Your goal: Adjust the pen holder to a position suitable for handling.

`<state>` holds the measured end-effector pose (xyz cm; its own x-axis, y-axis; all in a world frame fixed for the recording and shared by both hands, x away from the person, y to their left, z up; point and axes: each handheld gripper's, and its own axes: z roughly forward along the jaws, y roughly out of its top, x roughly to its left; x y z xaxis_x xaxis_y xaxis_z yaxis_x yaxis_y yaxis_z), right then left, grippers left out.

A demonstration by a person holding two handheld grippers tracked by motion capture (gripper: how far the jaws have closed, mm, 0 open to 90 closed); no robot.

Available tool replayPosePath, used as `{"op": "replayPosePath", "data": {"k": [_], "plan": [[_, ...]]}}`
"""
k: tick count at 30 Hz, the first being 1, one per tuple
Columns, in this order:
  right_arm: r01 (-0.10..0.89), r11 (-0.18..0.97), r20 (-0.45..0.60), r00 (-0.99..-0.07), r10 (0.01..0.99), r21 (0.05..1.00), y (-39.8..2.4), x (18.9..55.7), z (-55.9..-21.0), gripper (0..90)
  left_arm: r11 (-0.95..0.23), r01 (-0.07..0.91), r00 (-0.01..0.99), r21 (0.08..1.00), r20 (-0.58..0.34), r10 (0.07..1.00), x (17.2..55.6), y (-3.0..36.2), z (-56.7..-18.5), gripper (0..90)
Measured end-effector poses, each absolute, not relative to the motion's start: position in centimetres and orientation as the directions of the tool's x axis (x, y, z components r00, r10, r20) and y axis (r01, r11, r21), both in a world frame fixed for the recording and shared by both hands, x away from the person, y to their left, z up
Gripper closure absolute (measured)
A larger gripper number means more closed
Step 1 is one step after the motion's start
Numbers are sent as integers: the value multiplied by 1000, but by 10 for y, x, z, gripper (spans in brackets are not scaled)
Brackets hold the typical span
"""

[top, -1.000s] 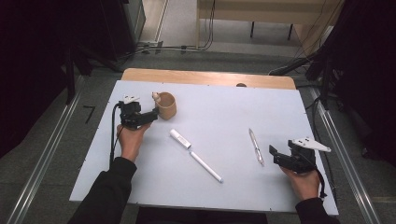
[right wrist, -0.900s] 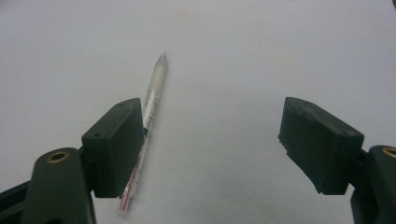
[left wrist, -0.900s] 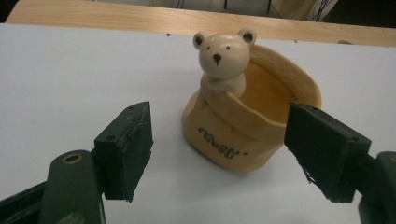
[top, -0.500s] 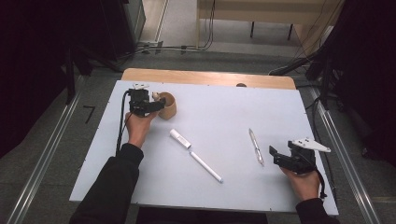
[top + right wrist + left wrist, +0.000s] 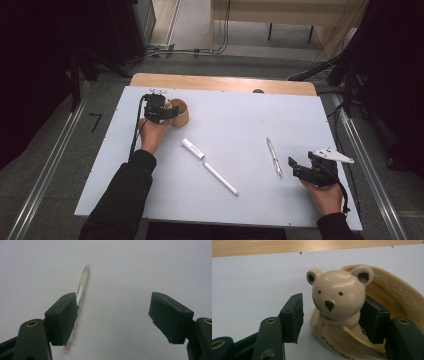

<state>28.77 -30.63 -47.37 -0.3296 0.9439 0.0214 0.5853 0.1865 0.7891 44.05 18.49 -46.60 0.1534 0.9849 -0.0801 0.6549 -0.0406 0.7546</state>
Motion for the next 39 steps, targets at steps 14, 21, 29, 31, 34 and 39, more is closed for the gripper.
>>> {"op": "replayPosePath", "data": {"k": [14,21,29,31,34,39], "plan": [[592,189,22,-331,943,783,-306,288,-475,221,-86,670,170,737,-39,985,450,178,-465,635],[590,189,25,-335,942,785,-306,288,-475,223,-99,669,158,736,-11,987,450,175,-465,648],[591,184,28,-332,943,786,-307,288,-475,225,-103,670,150,735,2,989,449,175,-464,666],[593,184,31,-332,943,784,-306,288,-475,225,-104,670,151,735,3,989,449,175,-464,666],[594,183,33,-333,942,783,-306,288,-475,225,-106,672,158,733,-2,987,448,174,-464,666],[593,183,32,-333,943,784,-306,288,-475,226,-114,660,181,742,-10,983,445,168,-461,666]]}}
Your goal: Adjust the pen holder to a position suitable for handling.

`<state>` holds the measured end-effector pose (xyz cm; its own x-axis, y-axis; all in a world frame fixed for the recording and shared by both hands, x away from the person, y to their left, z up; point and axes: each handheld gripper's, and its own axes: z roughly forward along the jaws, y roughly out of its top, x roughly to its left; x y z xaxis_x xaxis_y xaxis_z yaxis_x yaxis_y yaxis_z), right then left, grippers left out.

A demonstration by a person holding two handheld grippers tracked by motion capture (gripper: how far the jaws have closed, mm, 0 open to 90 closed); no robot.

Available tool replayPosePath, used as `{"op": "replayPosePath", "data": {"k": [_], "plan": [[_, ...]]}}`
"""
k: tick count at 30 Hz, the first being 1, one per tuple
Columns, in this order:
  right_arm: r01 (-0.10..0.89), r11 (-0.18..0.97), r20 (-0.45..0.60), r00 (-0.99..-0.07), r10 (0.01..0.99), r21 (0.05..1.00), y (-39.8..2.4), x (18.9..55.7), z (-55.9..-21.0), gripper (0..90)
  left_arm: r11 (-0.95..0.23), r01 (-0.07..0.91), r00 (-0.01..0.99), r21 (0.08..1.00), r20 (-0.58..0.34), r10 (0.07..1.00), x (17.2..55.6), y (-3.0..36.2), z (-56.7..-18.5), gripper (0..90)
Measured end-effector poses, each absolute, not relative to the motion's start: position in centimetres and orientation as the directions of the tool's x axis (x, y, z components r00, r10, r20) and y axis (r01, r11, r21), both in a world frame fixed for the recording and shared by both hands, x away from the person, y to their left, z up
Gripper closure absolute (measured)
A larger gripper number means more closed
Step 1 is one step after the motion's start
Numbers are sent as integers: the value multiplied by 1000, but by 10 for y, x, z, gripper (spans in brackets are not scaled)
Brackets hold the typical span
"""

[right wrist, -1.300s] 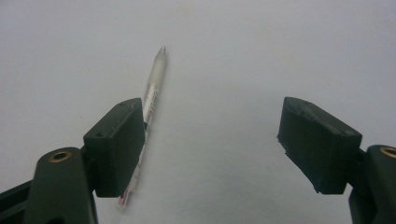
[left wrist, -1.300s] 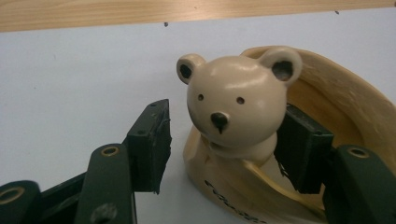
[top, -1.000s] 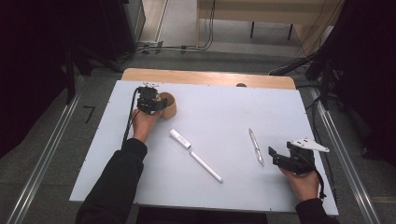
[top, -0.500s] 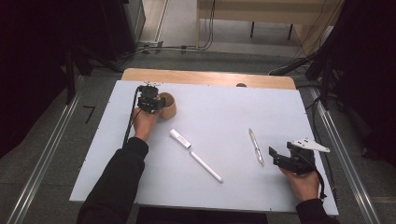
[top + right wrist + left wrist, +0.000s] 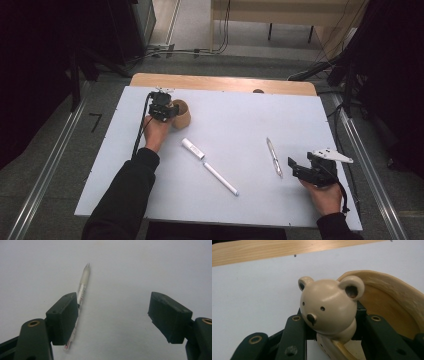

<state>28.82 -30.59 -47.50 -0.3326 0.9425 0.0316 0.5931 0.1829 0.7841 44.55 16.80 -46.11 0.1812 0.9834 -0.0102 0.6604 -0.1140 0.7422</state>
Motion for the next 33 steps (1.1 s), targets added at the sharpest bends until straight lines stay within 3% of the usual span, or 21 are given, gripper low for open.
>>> {"op": "replayPosePath", "data": {"k": [10,33], "plan": [[595,182,32,-332,943,783,-306,288,-475,226,-171,655,272,736,-18,962,435,144,-457,666],[593,183,33,-335,942,784,-305,285,-474,227,-368,588,533,721,-2,846,400,50,-455,666]]}}
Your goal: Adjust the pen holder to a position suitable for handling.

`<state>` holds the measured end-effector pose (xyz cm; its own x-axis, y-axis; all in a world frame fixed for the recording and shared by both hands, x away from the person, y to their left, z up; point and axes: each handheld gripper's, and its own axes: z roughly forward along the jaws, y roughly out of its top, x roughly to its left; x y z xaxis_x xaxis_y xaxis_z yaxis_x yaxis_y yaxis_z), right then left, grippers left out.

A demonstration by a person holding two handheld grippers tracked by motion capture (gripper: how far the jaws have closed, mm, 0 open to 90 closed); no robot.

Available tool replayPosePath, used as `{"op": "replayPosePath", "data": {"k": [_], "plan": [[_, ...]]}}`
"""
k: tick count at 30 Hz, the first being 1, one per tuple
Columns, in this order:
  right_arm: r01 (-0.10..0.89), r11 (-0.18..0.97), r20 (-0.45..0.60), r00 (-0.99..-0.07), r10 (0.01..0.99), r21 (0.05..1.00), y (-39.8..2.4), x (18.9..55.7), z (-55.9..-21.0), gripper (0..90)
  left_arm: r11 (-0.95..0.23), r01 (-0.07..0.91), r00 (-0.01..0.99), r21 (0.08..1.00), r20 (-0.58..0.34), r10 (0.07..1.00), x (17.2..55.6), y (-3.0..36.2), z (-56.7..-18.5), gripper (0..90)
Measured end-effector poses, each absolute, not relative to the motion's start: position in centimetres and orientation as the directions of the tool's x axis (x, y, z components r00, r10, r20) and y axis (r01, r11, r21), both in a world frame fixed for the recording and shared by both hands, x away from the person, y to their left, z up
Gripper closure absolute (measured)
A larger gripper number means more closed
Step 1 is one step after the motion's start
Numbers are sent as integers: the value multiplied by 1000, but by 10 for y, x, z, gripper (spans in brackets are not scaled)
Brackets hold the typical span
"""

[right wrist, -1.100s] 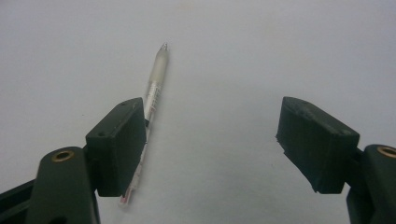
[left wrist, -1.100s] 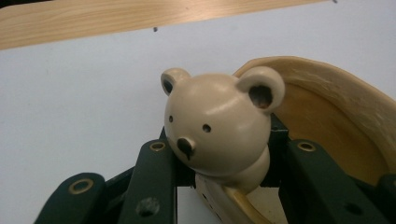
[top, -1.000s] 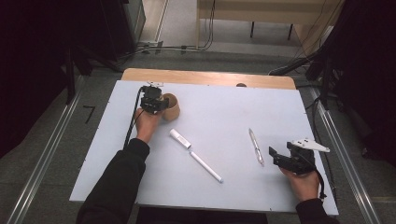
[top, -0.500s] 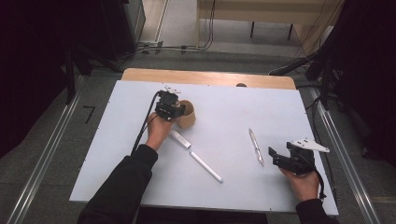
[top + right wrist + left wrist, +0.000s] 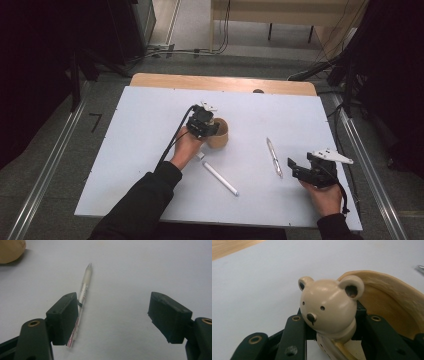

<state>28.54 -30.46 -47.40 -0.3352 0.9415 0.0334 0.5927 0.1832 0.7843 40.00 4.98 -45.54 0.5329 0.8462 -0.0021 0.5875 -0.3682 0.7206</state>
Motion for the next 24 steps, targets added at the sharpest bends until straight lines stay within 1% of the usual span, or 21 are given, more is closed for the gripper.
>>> {"op": "replayPosePath", "data": {"k": [4,11,21,23,24], "plan": [[592,187,30,-338,941,784,-305,286,-474,227,-405,568,567,716,15,824,402,42,-457,666],[594,185,32,-336,941,783,-305,286,-475,227,-425,547,585,722,33,810,406,36,-463,666],[596,185,34,-336,941,782,-305,286,-475,228,-416,547,588,726,20,809,409,35,-463,649],[594,186,33,-337,941,783,-305,286,-475,228,-411,542,585,733,21,811,408,35,-461,587],[593,187,33,-339,940,783,-305,286,-475,228,-403,541,577,738,22,816,407,36,-459,578]]}}
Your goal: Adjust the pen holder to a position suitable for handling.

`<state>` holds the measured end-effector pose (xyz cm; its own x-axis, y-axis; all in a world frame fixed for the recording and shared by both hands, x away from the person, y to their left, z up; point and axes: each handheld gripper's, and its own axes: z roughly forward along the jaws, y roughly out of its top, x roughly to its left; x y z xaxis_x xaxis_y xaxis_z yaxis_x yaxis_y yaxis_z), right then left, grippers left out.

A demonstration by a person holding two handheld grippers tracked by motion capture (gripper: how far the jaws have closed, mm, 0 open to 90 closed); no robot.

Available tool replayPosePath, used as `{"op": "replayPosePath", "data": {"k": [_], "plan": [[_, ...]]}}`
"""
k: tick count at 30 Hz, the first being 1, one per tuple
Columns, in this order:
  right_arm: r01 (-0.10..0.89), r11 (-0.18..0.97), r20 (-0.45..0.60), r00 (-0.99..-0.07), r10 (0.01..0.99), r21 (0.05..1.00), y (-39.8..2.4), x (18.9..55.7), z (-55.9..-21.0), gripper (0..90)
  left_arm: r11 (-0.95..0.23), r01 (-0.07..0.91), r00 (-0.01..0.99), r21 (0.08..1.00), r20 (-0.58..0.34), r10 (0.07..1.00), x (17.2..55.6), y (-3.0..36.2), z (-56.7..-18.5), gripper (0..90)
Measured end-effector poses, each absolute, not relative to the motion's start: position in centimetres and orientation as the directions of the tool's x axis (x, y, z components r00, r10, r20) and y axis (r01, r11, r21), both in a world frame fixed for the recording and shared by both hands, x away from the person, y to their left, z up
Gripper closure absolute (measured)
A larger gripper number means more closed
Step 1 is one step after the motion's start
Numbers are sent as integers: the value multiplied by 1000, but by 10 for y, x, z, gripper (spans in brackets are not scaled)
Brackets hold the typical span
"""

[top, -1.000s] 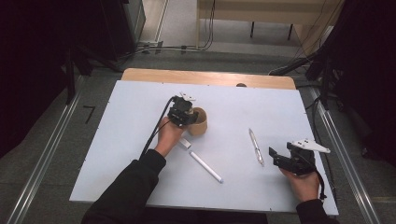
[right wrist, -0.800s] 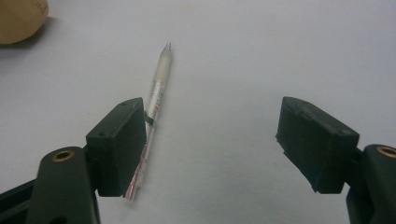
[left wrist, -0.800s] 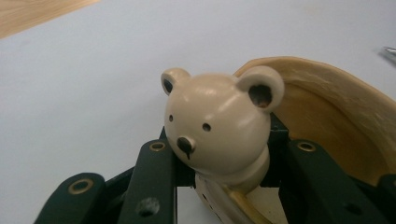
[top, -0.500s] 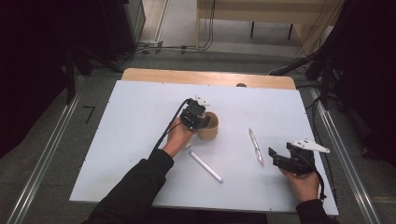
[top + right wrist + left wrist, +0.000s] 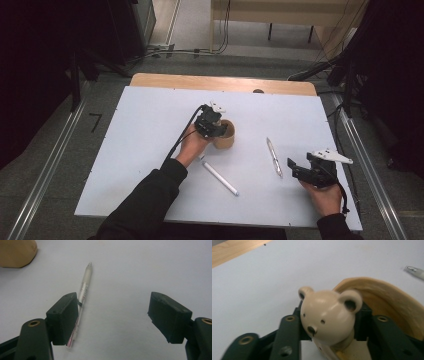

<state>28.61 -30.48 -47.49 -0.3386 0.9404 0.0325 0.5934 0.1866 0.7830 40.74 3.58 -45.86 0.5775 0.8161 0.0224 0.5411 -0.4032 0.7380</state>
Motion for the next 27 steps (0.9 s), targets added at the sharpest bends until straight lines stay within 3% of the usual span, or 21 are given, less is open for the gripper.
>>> {"op": "replayPosePath", "data": {"k": [3,12,27], "plan": [[593,187,32,-338,940,783,-305,286,-475,228,-397,543,577,739,15,817,407,37,-457,577],[596,188,33,-339,940,781,-304,286,-475,228,-376,547,566,748,0,824,396,39,-448,392],[599,191,34,-343,939,778,-301,285,-476,228,-276,549,529,789,-72,845,372,57,-427,285]]}}
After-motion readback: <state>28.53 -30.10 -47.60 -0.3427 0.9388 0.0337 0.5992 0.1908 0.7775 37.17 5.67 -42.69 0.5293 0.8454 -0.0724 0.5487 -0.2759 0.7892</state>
